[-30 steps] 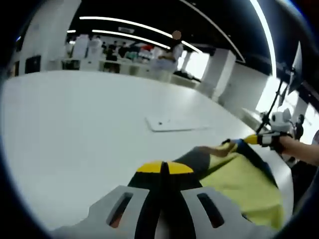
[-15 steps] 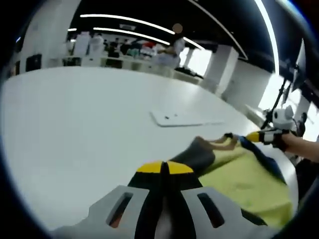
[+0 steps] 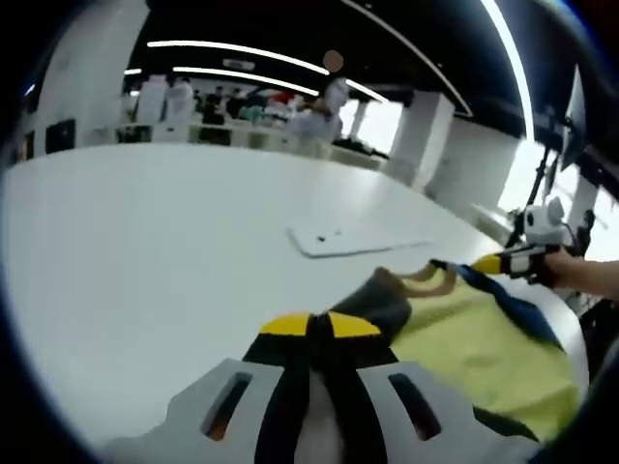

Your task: Fold the garment on the visible template until the final outline fits inside the template.

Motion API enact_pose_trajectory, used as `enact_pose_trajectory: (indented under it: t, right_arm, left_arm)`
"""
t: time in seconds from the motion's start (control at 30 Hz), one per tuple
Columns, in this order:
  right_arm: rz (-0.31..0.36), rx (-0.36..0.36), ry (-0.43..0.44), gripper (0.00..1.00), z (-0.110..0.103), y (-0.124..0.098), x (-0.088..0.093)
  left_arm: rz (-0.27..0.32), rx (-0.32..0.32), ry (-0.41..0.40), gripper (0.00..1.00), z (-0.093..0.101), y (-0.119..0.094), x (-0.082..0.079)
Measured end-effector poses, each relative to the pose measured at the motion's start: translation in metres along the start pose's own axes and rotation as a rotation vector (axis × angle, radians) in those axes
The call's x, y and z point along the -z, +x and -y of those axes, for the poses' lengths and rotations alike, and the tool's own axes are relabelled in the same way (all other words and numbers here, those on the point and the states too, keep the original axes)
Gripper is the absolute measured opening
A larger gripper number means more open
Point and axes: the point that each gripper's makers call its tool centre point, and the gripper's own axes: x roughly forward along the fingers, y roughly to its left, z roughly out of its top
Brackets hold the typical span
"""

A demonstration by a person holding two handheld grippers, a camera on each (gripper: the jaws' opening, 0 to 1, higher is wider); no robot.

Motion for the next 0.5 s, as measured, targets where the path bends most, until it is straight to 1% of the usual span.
enact_pose_trajectory:
  t: [0.07, 0.13, 0.2, 0.3, 0.33, 0.37, 0.4, 0.47, 0.5]
  right_arm:
    - [0.012, 0.001, -0.003, 0.22, -0.001, 0.000, -0.002]
    - [0.018, 0.005, -0.003, 0.28, -0.001, -0.001, -0.002]
    - [0.031, -0.013, 0.008, 0.37, -0.003, -0.001, -0.004]
    - [0.036, -0.025, -0.001, 0.52, -0.008, -0.004, -0.003]
    - [0.035, -0.026, -0.005, 0.56, -0.009, -0.005, -0.002]
    - [0.037, -0.037, -0.014, 0.64, -0.011, -0.007, -0.002]
    - [0.040, -0.040, -0.019, 0.70, -0.012, -0.008, -0.002]
    - [0.035, -0.042, -0.033, 0.78, -0.014, -0.011, 0.000]
    - [0.032, -0.044, -0.039, 0.80, -0.016, -0.013, 0.001]
  left_arm:
    - [0.015, 0.010, 0.008, 0.23, 0.001, -0.001, -0.003]
    - [0.028, 0.016, 0.009, 0.30, 0.003, -0.004, -0.007]
    - [0.039, 0.030, 0.019, 0.39, 0.006, -0.006, -0.010]
    - [0.048, 0.051, 0.025, 0.58, 0.010, -0.007, -0.012]
    - [0.031, 0.053, 0.023, 0.64, 0.011, -0.008, -0.010]
    - [0.027, 0.057, 0.035, 0.67, 0.012, -0.009, -0.010]
    - [0.032, 0.072, 0.052, 0.70, 0.016, -0.011, -0.010]
    - [0.027, 0.096, 0.036, 0.80, 0.022, -0.014, -0.010]
    - [0.026, 0.104, 0.033, 0.84, 0.024, -0.015, -0.010]
